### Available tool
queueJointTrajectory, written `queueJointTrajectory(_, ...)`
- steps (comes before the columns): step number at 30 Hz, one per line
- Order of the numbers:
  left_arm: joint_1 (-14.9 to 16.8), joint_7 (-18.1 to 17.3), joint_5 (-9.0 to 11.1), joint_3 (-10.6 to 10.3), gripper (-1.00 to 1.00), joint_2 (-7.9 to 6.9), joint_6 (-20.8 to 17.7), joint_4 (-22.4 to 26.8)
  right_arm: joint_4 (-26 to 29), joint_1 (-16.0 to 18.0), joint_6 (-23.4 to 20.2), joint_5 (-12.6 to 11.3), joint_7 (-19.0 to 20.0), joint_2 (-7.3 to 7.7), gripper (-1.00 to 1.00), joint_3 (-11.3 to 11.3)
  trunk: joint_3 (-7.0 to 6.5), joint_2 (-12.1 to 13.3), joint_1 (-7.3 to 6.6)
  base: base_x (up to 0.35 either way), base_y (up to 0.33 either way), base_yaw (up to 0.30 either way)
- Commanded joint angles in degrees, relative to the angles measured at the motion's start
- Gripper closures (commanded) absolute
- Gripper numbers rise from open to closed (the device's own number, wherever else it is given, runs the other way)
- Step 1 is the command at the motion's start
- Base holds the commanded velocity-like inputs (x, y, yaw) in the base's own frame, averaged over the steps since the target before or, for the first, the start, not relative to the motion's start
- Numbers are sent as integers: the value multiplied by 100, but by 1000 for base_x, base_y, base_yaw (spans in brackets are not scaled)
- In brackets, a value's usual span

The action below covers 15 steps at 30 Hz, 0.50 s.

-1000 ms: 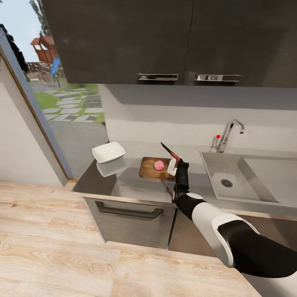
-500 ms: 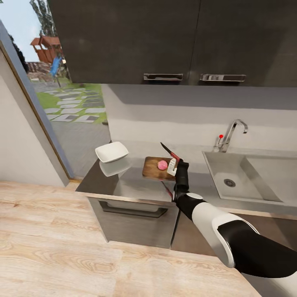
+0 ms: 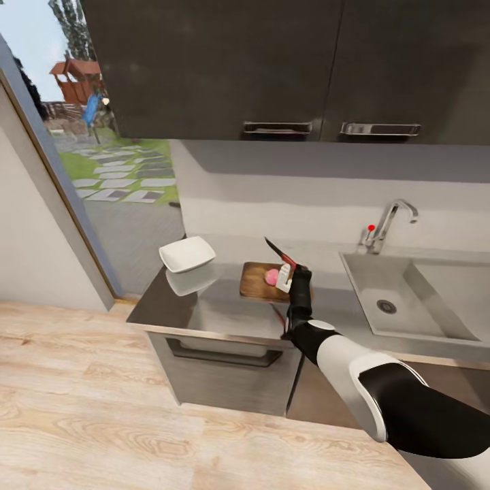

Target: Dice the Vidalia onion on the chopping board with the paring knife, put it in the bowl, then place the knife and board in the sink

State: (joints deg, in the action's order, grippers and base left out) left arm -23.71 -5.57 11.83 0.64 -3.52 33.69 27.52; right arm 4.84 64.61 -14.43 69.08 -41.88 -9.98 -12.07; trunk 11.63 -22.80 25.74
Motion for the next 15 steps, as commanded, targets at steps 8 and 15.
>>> queueJointTrajectory(8, -2, -58, 57, 7, -100, 0, -2, 20, -44, -190, 136, -8, -10, -1, 100, -33, 10, -11, 4, 9, 6, 0)
queueJointTrajectory(15, -2, -58, 56, 7, -100, 0, -2, 23, -33, -316, 365, -8, -40, -1, 100, -32, 10, -11, 4, 0, 0, 0)
